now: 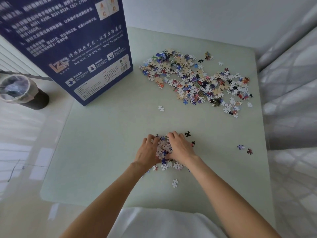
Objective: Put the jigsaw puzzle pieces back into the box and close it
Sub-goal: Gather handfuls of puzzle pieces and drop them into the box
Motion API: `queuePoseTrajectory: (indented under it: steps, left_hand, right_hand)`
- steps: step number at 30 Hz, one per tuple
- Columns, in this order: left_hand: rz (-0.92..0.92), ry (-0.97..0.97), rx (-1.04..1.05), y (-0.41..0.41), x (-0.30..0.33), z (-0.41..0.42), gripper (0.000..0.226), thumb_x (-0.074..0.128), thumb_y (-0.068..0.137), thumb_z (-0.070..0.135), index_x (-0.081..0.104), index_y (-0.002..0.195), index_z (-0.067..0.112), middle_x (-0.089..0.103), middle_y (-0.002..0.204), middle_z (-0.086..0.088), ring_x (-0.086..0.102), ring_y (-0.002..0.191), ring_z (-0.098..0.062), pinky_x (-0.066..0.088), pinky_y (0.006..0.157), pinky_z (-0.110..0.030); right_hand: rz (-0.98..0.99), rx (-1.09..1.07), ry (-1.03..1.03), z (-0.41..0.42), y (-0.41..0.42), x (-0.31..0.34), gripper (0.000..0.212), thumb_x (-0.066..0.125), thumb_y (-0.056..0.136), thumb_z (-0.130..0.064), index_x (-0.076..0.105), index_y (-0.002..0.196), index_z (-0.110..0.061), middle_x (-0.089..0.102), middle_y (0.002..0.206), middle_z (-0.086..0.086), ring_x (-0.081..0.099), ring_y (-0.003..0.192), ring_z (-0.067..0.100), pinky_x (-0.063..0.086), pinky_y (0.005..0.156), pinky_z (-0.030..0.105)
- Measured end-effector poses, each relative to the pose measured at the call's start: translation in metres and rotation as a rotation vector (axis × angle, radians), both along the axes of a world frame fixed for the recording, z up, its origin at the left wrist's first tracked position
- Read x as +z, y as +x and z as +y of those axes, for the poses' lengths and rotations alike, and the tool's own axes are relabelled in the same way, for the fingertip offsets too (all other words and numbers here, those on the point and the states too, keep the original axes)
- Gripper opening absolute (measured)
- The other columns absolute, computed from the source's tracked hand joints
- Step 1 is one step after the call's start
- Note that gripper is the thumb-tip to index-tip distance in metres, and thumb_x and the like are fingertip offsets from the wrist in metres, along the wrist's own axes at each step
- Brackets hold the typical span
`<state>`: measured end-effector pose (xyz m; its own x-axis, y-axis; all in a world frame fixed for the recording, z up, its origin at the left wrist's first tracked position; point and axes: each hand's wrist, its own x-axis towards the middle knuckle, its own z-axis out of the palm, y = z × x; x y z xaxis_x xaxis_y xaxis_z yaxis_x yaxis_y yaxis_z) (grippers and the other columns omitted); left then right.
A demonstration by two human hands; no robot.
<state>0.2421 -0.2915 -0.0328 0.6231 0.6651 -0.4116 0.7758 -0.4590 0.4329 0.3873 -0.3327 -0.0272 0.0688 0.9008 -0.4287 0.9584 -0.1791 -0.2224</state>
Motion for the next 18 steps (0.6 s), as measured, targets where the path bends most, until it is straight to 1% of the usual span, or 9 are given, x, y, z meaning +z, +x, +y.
queuePoseTrajectory:
  steps: [4, 6, 8, 11, 14, 16, 18]
  left_hand:
    - [-0.026, -0.052, 0.032, 0.001, 0.0, 0.003, 0.078, 0.077, 0.073, 0.036, 0.034, 0.136, 0.016, 0.039, 0.131, -0.006, 0.042, 0.116, -0.022, 0.036, 0.098, -0.027]
    - [-0.03, -0.068, 0.054, 0.002, -0.001, 0.004, 0.072, 0.075, 0.074, 0.036, 0.037, 0.132, 0.016, 0.046, 0.124, -0.005, 0.045, 0.112, -0.023, 0.038, 0.093, -0.028]
    - [-0.035, -0.072, 0.079, 0.004, -0.002, 0.006, 0.061, 0.072, 0.076, 0.036, 0.043, 0.126, 0.016, 0.052, 0.115, -0.005, 0.048, 0.108, -0.024, 0.039, 0.088, -0.028]
    - [-0.043, -0.06, 0.093, 0.004, -0.002, 0.008, 0.052, 0.07, 0.079, 0.039, 0.049, 0.121, 0.016, 0.055, 0.109, -0.006, 0.053, 0.101, -0.024, 0.04, 0.082, -0.027]
    - [-0.094, -0.038, 0.131, 0.003, -0.001, 0.008, 0.044, 0.069, 0.08, 0.038, 0.057, 0.117, 0.015, 0.055, 0.111, -0.004, 0.058, 0.097, -0.024, 0.044, 0.081, -0.028]
    - [-0.121, -0.027, 0.143, 0.003, 0.0, 0.01, 0.038, 0.068, 0.082, 0.033, 0.061, 0.115, 0.015, 0.055, 0.114, -0.002, 0.059, 0.095, -0.024, 0.045, 0.081, -0.028]
    - [-0.144, -0.018, 0.148, 0.002, 0.001, 0.012, 0.034, 0.068, 0.083, 0.03, 0.063, 0.113, 0.016, 0.059, 0.112, -0.002, 0.061, 0.093, -0.023, 0.046, 0.08, -0.028]
  right_hand:
    - [0.082, -0.098, -0.001, -0.006, -0.002, 0.0, 0.064, 0.077, 0.071, -0.035, 0.041, 0.118, -0.01, 0.05, 0.115, 0.006, 0.051, 0.101, 0.024, 0.045, 0.072, 0.029]
    - [0.123, -0.148, -0.006, -0.01, -0.003, 0.0, 0.061, 0.076, 0.072, -0.038, 0.044, 0.117, -0.011, 0.052, 0.113, 0.005, 0.053, 0.1, 0.023, 0.041, 0.068, 0.028]
    - [0.145, -0.183, 0.006, -0.013, -0.005, 0.0, 0.057, 0.074, 0.074, -0.04, 0.047, 0.117, -0.012, 0.052, 0.11, 0.004, 0.055, 0.097, 0.022, 0.035, 0.066, 0.025]
    - [0.186, -0.238, 0.07, -0.017, -0.005, 0.002, 0.054, 0.072, 0.077, -0.034, 0.051, 0.124, -0.015, 0.052, 0.107, 0.003, 0.055, 0.094, 0.02, 0.031, 0.066, 0.022]
    - [0.221, -0.29, 0.129, -0.021, -0.006, 0.004, 0.049, 0.072, 0.079, -0.03, 0.056, 0.124, -0.017, 0.055, 0.103, 0.002, 0.055, 0.092, 0.019, 0.035, 0.066, 0.023]
    - [0.228, -0.316, 0.16, -0.022, -0.007, 0.005, 0.046, 0.072, 0.079, -0.031, 0.059, 0.121, -0.018, 0.059, 0.103, 0.001, 0.057, 0.093, 0.019, 0.041, 0.069, 0.025]
    - [0.221, -0.334, 0.173, -0.023, -0.007, 0.007, 0.044, 0.071, 0.079, -0.034, 0.061, 0.12, -0.019, 0.063, 0.104, 0.001, 0.059, 0.093, 0.018, 0.041, 0.07, 0.024]
